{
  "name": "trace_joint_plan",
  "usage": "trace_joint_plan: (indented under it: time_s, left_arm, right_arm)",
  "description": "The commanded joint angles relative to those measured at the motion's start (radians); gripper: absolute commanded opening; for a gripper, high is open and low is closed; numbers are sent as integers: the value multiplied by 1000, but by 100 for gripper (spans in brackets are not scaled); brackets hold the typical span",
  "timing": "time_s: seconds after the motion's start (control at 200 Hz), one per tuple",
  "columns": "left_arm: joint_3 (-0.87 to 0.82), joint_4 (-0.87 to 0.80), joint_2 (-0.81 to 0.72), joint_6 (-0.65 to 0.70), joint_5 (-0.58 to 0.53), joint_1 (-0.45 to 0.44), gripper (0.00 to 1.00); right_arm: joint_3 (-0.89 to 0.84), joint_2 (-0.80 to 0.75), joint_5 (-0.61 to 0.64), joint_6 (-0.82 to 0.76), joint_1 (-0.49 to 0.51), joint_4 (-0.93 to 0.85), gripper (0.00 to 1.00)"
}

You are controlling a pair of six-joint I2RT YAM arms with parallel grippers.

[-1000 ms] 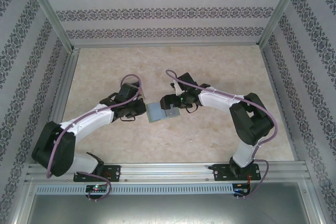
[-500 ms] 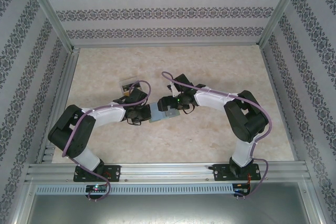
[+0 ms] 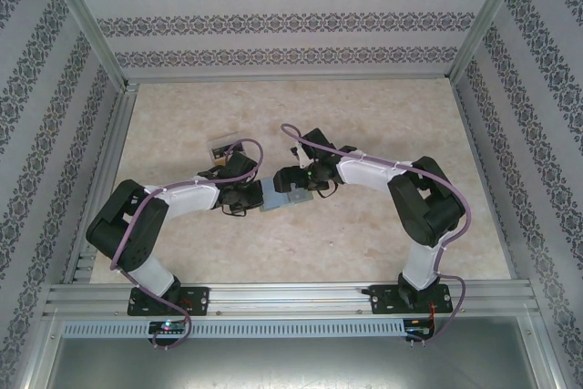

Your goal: Take the credit cards out of the card holder

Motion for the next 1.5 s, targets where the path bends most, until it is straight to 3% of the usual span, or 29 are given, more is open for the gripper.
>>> trace_joint_plan:
  time_s: [0.0, 0.275, 0.655, 1.494]
  left_arm:
    - [1, -6, 31, -9, -5, -16, 6]
    - [-3, -22, 11, 1, -11, -16, 6]
    - [-8, -22, 8, 3, -16, -16, 6]
    - [-11, -19, 9, 0, -15, -16, 5]
  right_arm:
    - [19, -10, 57, 7, 3, -51, 98]
    - [-38, -74, 120, -3, -92, -83, 98]
    - [21, -74, 68, 18, -2, -57, 98]
    - [66, -35, 27, 38, 51, -25, 98]
